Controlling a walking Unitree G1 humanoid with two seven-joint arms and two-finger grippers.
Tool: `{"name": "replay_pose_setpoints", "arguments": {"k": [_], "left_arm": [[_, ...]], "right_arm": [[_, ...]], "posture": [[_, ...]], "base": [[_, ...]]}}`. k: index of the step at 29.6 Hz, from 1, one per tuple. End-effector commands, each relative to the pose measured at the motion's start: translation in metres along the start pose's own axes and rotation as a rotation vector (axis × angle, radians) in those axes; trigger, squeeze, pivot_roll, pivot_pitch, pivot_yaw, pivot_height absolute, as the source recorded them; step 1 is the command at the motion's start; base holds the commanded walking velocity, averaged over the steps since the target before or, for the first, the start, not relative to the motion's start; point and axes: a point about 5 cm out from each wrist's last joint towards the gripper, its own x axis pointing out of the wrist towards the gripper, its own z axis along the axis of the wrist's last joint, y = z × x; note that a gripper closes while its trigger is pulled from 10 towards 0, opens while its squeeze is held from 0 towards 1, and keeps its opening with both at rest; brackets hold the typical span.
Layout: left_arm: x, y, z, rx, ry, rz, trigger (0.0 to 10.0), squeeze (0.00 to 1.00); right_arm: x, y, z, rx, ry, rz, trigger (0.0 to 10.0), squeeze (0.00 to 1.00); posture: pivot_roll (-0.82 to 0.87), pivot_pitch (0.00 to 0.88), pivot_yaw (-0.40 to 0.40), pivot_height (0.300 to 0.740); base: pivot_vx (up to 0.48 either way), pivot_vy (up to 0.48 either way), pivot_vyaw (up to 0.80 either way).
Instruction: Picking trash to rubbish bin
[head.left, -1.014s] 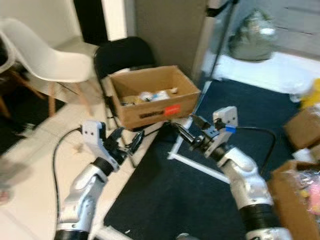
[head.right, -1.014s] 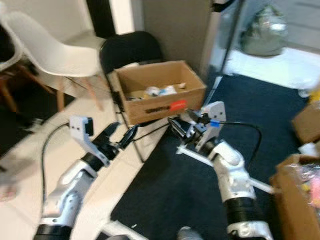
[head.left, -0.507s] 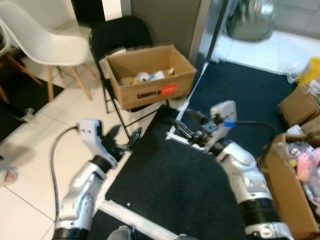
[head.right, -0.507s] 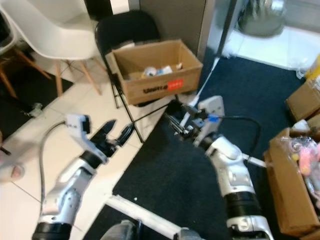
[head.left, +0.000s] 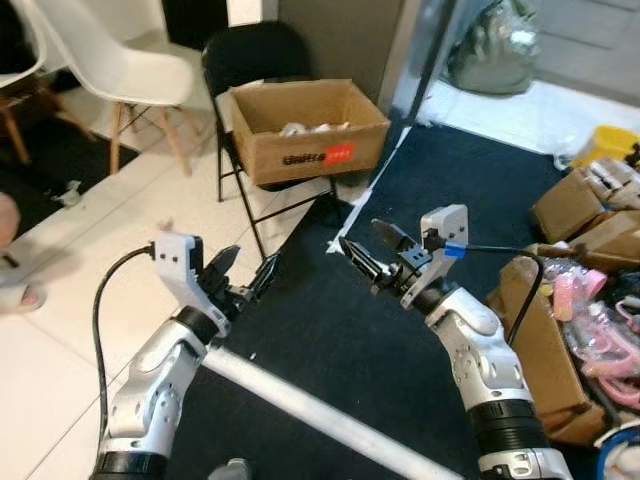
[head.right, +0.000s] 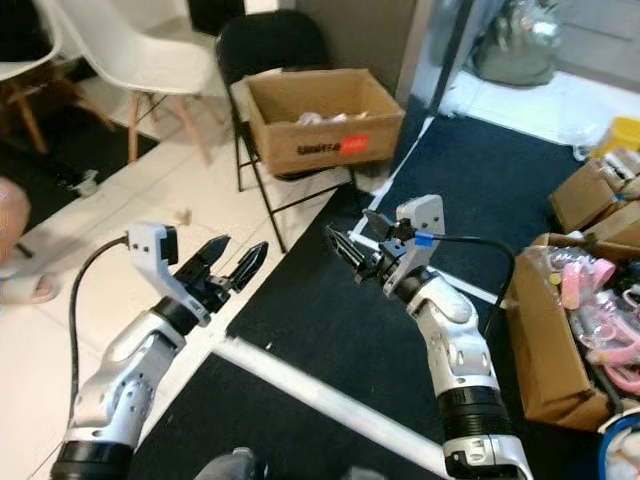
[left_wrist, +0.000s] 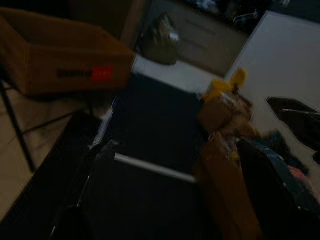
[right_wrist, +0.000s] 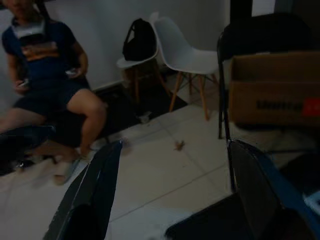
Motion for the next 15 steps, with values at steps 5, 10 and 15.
{"name": "replay_pose_setpoints", "arguments": {"k": [5,10,15], "left_arm": [[0.0012,-0.0025,-0.0022,-0.023,0.003,-0.017,10.0,0.00],[0.0011,-0.0024,-0.0022,-0.025,0.002,-0.017,10.0,0.00],[0.0011,-0.0023,-0.0020,-0.027,0.002,-0.020,10.0,0.00]], "right_arm": [[-0.0016,-0.0013,-0.0005,-0.004,0.014,0.008,10.0,0.00],[-0.0013,-0.0005,-0.0007,-0.005,0.017,0.021,10.0,0.00],[-0.0012,0.0000,-0.0006,-0.007,0.019,0.027,10.0,0.00]], "posture": [[0.02,0.000,-0.030,0.740],[0.02,0.000,-0.030,0.740],[0.02,0.000,-0.030,0.740]], "base": [[0.000,0.000,0.00],[0.000,0.000,0.57],[0.000,0.000,0.78]]}}
